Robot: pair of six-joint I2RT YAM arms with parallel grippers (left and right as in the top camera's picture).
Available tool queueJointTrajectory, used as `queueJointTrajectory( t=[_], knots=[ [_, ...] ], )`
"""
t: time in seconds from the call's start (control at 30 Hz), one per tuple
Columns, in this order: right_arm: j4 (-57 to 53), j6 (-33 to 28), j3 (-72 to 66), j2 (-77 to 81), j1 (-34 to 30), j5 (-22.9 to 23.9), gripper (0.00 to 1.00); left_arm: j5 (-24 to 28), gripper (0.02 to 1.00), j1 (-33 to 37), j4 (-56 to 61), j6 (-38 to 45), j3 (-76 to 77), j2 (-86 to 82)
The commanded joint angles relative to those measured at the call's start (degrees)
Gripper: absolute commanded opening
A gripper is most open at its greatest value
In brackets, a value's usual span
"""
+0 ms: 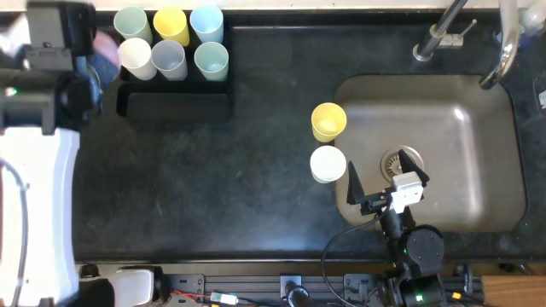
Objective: Store Cups
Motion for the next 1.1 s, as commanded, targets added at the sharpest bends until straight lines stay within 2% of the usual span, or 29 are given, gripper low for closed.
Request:
queueJointTrajectory(
  t=[0.03,0.2,0.3,1.1],
  knots=[
    [0.31,0.0,-0.76,-0.63,-0.22,-0.35,0.998,5.18,0.034,1.05,3.72,-19.1,-9.38,0.02],
    [0.31,0.0,-0.76,-0.63,-0.22,-0.35,0.996,8.44,0.036,1.07,10.38,-30.62,-16.87,0.13],
    [0.31,0.0,-0.76,-0.63,-0.22,-0.35,0.996,8.44,0.036,1.07,11.23,-34.12,-18.51,1.2],
    [0.31,0.0,-0.76,-0.63,-0.22,-0.35,0.998,4.98,0.036,2.4,18.08,-35.74,-18.62,14.56]
  ],
)
